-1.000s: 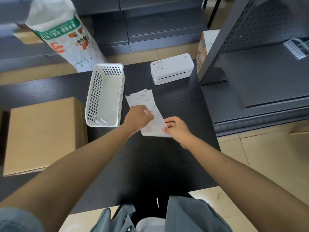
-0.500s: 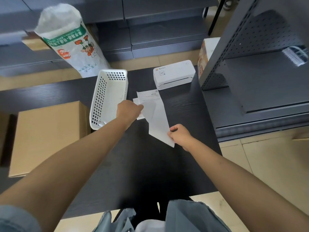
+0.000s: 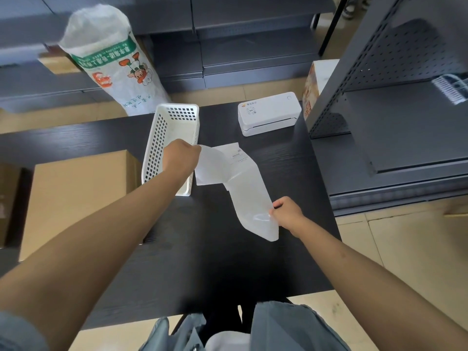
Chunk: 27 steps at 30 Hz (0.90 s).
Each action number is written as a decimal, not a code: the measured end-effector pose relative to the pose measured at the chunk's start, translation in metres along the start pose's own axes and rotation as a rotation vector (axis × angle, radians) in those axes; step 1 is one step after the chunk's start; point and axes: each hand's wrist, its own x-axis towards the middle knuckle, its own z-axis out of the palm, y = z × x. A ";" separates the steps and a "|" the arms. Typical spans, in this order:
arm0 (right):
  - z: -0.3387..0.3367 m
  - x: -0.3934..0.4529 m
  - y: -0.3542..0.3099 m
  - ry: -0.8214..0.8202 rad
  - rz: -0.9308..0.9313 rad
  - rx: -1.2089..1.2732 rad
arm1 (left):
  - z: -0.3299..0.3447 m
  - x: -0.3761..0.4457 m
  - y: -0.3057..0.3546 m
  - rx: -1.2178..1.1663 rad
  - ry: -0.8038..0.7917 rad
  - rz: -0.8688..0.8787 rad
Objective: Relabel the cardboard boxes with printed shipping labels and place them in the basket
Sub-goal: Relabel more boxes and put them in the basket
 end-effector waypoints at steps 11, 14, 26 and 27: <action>-0.003 -0.008 -0.008 -0.046 0.045 -0.292 | -0.019 -0.006 -0.003 -0.169 0.120 0.006; -0.003 -0.011 -0.011 0.075 0.052 -0.471 | -0.021 -0.011 -0.001 -0.220 0.099 0.022; -0.011 -0.044 -0.134 -0.123 -0.230 0.560 | -0.032 -0.040 0.002 -0.194 -0.057 0.357; -0.010 -0.049 -0.147 -0.189 -0.186 0.647 | -0.032 -0.045 0.002 -0.132 -0.055 0.419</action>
